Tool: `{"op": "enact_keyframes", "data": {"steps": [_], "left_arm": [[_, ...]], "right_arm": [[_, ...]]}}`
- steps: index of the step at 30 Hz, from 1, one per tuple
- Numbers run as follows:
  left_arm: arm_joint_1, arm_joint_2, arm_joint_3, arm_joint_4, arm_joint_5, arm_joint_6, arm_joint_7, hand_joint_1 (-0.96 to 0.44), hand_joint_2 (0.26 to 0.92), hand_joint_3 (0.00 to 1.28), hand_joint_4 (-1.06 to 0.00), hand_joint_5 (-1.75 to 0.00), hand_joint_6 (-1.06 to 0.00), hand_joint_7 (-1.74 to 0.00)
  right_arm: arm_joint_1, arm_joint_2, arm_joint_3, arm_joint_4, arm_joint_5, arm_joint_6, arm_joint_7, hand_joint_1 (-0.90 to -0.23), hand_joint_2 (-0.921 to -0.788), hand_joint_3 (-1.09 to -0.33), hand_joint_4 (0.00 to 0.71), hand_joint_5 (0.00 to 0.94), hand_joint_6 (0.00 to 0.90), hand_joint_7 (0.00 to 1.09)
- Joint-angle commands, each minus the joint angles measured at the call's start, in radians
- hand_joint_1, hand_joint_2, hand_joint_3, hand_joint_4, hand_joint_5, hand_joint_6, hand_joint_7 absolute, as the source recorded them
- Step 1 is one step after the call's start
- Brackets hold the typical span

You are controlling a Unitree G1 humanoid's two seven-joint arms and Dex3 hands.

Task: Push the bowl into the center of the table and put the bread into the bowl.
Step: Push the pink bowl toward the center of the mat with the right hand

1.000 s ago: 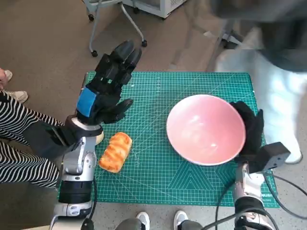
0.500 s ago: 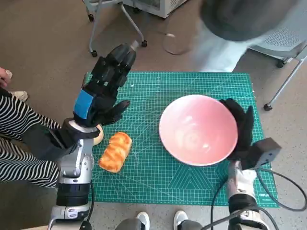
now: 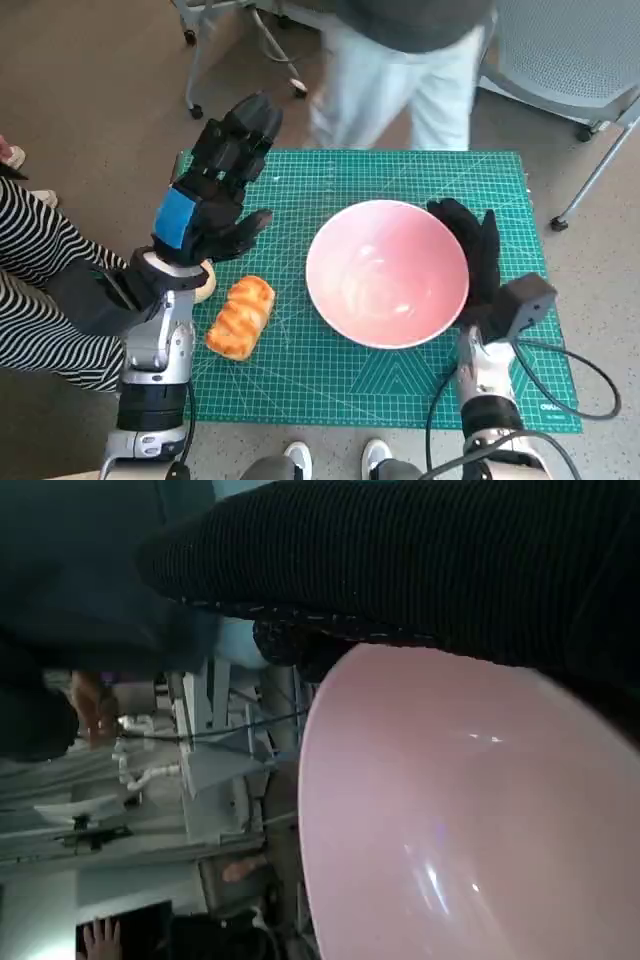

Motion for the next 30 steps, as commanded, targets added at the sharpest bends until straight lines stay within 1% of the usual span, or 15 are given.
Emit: {"op": "enact_keyframes", "data": {"steps": [1, 6, 10, 14, 16, 20, 24, 26, 30], "left_arm": [[0.013, 0.001, -0.003, -0.020, -0.001, 0.006, 0.001, -0.55, 0.921, 0.35, -0.03, -0.06, 0.00, -0.41], [0.014, 0.004, -0.001, -0.023, -0.003, 0.010, -0.001, -0.55, 0.921, 0.35, -0.03, -0.06, 0.00, -0.42], [0.014, 0.007, 0.002, -0.020, -0.004, 0.009, -0.004, -0.55, 0.921, 0.34, -0.04, -0.06, 0.00, -0.42], [0.014, 0.008, 0.002, -0.020, -0.004, 0.009, -0.004, -0.54, 0.921, 0.34, -0.04, -0.05, 0.00, -0.42], [0.014, 0.009, 0.002, -0.018, -0.002, 0.006, -0.006, -0.54, 0.921, 0.34, -0.04, -0.05, 0.00, -0.42], [0.017, 0.010, 0.000, -0.023, 0.000, 0.006, -0.006, -0.54, 0.921, 0.34, -0.04, -0.05, 0.00, -0.42], [0.019, 0.014, 0.000, -0.029, -0.001, 0.009, -0.007, -0.54, 0.921, 0.34, -0.04, -0.05, 0.00, -0.42], [0.019, 0.017, 0.002, -0.031, -0.003, 0.011, -0.008, -0.54, 0.921, 0.34, -0.04, -0.05, 0.00, -0.42], [0.017, 0.018, 0.003, -0.030, -0.004, 0.012, -0.007, -0.54, 0.921, 0.34, -0.04, -0.05, 0.00, -0.41]], "right_arm": [[-0.018, 0.026, -0.002, 0.029, -0.003, 0.028, -0.027, -0.558, -0.921, -0.915, 0.172, 0.003, 0.091, 0.43], [-0.040, 0.037, -0.006, 0.039, -0.001, 0.037, -0.039, -0.554, -0.921, -0.914, 0.169, 0.001, 0.091, 0.43], [-0.060, 0.043, -0.014, 0.053, 0.007, 0.047, -0.039, -0.559, -0.921, -0.920, 0.171, 0.001, 0.094, 0.43], [-0.065, 0.044, -0.018, 0.057, 0.007, 0.048, -0.038, -0.559, -0.921, -0.925, 0.169, 0.001, 0.093, 0.42], [-0.081, 0.046, -0.024, 0.060, 0.014, 0.054, -0.034, -0.559, -0.921, -0.927, 0.169, 0.000, 0.093, 0.42], [-0.095, 0.036, -0.035, 0.051, 0.024, 0.060, -0.021, -0.558, -0.921, -0.937, 0.170, 0.001, 0.093, 0.42], [-0.102, 0.015, -0.046, 0.025, 0.030, 0.063, -0.007, -0.557, -0.921, -0.933, 0.171, 0.001, 0.092, 0.42], [-0.102, 0.004, -0.049, 0.002, 0.029, 0.059, -0.003, -0.559, -0.921, -0.929, 0.170, 0.001, 0.092, 0.42], [-0.087, -0.008, -0.047, -0.073, 0.025, 0.049, -0.001, -0.582, -0.921, -0.920, 0.169, 0.000, 0.092, 0.42]]}}
